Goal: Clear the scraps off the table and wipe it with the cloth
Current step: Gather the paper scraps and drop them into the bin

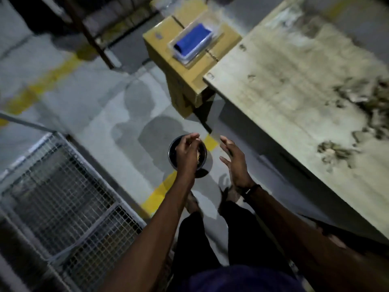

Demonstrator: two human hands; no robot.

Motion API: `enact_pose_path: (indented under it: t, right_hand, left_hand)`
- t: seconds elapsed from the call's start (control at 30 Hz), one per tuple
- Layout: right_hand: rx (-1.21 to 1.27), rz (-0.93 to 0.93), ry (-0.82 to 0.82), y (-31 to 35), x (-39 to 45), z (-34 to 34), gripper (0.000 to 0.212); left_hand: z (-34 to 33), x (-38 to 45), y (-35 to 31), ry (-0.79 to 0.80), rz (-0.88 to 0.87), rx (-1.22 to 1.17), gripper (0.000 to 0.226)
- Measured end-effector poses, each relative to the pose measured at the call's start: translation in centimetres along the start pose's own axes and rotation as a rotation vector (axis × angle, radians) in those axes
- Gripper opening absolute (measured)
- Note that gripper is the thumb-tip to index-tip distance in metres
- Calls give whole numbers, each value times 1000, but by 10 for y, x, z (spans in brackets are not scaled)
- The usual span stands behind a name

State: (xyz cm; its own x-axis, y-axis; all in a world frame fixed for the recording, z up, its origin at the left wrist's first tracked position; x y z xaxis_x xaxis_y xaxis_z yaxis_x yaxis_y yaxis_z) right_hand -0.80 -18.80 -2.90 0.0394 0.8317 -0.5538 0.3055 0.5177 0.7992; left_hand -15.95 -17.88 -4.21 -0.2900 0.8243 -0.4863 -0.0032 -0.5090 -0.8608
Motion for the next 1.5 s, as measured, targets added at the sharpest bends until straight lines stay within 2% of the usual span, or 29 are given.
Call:
enact_pose_path:
  t: [0.17,0.37,0.5,0.63,0.77,0.93,1.07,1.23,1.33,1.5]
  right_hand:
    - [43,108,-147,41,-71,49,27]
    - [97,261,-319,68,-128,131,31]
    - [50,370,-433,85,-149,195,39]
    - [41,434,-592,90,-161,254,34]
    - [-38,455,-686,90,-165,304,49]
    - [-215,381,-746,80,-154,347,73]
    - [-246,283,-743,75,-135,369,94]
    - [-399,203,-744,47,-86,392,121]
    - [-552,185,-759,29,-60,399,131]
    - [-736,225,-788,26,-30,421,144]
  left_hand:
    - [-42,-59,-60,175,-123,19,14]
    - [-115,-102,-93,318,-200,58,15]
    - [-171,-127,-101,416,-256,122,13]
    - [-227,-152,-96,473,-302,207,15]
    - [-284,-158,-83,495,-395,347,18]
    - [-327,-146,-60,540,-642,655,36]
    - [-354,-123,-50,662,-799,894,51]
    - [-389,-77,-24,817,-1063,1151,90]
    - [-411,-61,-11,918,-1177,1225,105]
    - [-443,-34,-10,998,-1290,1238,125]
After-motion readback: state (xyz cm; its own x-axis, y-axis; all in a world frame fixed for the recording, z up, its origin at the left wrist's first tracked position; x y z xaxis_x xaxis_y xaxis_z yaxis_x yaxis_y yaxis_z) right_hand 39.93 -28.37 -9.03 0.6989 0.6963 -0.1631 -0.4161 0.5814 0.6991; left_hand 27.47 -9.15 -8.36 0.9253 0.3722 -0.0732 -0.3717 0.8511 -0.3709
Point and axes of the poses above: each hand's wrist, its own x-axis towards the middle knuckle, its own z-axis out of the back of the hand, y = z × x, the point moved 2 cm from there along x, towards the middle knuckle, and after that the axes turned 10 degrees about x, right-handed, at the moved point
